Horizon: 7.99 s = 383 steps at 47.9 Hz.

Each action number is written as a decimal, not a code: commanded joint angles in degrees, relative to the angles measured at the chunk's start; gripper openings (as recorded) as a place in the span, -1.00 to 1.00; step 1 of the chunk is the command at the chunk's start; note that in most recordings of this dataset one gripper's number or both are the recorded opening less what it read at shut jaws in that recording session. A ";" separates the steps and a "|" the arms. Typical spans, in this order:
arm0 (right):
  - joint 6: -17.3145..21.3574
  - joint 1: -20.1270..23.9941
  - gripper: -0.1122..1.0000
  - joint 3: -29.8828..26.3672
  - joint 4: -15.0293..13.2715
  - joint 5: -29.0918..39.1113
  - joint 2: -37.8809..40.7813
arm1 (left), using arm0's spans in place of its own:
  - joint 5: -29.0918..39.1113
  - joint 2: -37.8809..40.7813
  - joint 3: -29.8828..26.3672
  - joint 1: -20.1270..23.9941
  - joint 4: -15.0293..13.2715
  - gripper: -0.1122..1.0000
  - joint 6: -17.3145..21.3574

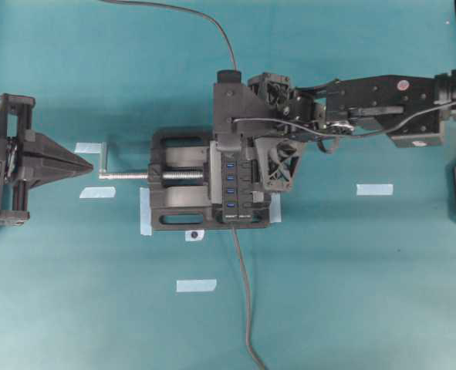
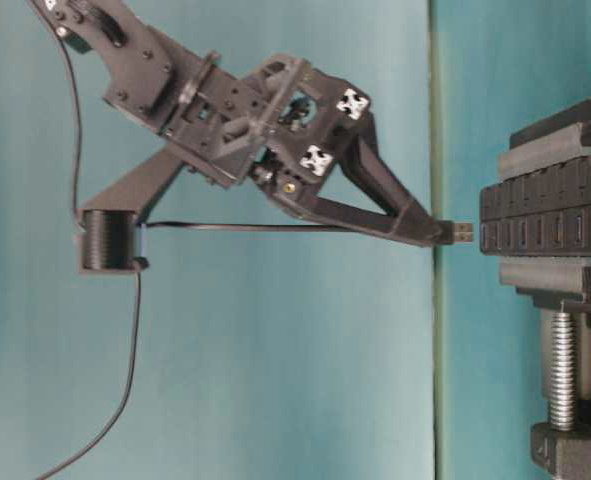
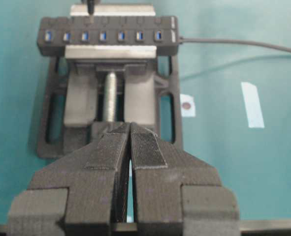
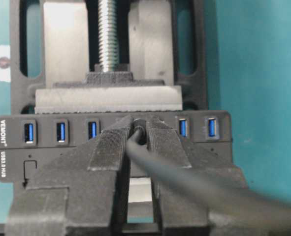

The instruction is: Insert the USB into the center port of the fixed hub

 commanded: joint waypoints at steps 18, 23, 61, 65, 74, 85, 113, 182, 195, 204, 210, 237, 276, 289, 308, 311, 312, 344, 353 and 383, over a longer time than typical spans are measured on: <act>0.44 0.79 -0.64 -1.76 0.09 -1.23 0.88 | -0.35 0.26 -0.53 0.18 0.09 -0.80 -0.79; 0.44 0.97 -0.64 -1.76 0.18 -1.32 0.97 | -0.35 0.18 -0.53 0.18 0.09 -0.80 -0.79; 0.44 1.49 -0.64 -1.58 0.26 -0.88 2.37 | -0.44 0.09 -0.35 0.18 0.09 -0.80 -0.70; 0.44 1.58 -0.64 -1.67 0.26 -0.53 2.37 | -0.44 0.09 -0.35 0.18 0.09 -0.80 -0.79; 0.44 1.67 -0.64 -1.76 0.35 0.09 2.37 | -0.53 0.09 -0.35 0.18 0.18 -0.80 -0.79; 0.35 1.58 -0.64 -1.67 0.26 0.62 2.46 | -0.53 0.18 -0.26 0.18 0.18 -0.80 -0.79; 0.18 1.58 -0.64 -2.81 0.26 2.29 3.08 | -0.79 0.09 -0.09 0.18 0.09 -0.80 -0.79; 0.09 1.58 -0.64 -1.76 0.26 4.39 5.01 | -0.79 0.00 0.18 0.09 0.18 -0.80 -0.97; 0.09 1.85 -0.64 -1.76 0.35 5.19 5.89 | -0.79 0.00 0.18 0.18 0.09 -0.80 -0.97; 0.09 1.85 -0.67 -1.67 0.35 5.45 6.06 | -0.79 0.09 0.18 0.18 0.09 -0.80 -0.97; 0.09 1.93 -0.67 -1.67 0.35 5.89 6.59 | -0.79 0.00 0.18 0.18 0.09 -0.80 -0.97; -0.18 2.11 -0.67 -2.46 0.26 8.35 7.29 | -0.79 0.00 0.35 0.18 0.09 -0.80 -0.97; -0.09 1.58 -0.67 -4.39 0.18 8.88 6.86 | -0.79 -0.09 0.62 0.18 0.09 -0.80 -0.97; 0.18 1.49 -0.44 -4.66 0.18 7.91 6.15 | -0.79 -0.09 0.70 0.18 0.09 -0.80 -0.97; 0.35 1.49 0.45 -4.66 -0.09 7.91 5.54 | -0.79 -0.09 0.70 0.18 0.09 -0.80 -1.05; 0.35 1.49 0.45 -4.66 -0.09 7.91 5.36 | -0.79 -0.18 0.70 0.18 0.18 -0.80 -1.05; 0.35 1.49 0.45 -4.66 -0.09 7.91 5.27 | -0.88 -0.18 0.70 0.18 0.09 -0.80 -1.05; 2.20 1.05 0.46 -0.44 -0.09 3.34 -0.35 | -0.79 -0.18 0.70 0.18 0.09 -0.80 -1.14; 2.20 1.05 0.46 2.20 -0.18 0.62 -2.72 | -0.79 -0.18 0.70 0.18 0.09 -0.80 -1.14; 2.20 1.05 0.46 9.76 -0.09 -8.44 -10.55 | -0.97 -0.18 0.79 0.18 0.09 -0.80 -1.23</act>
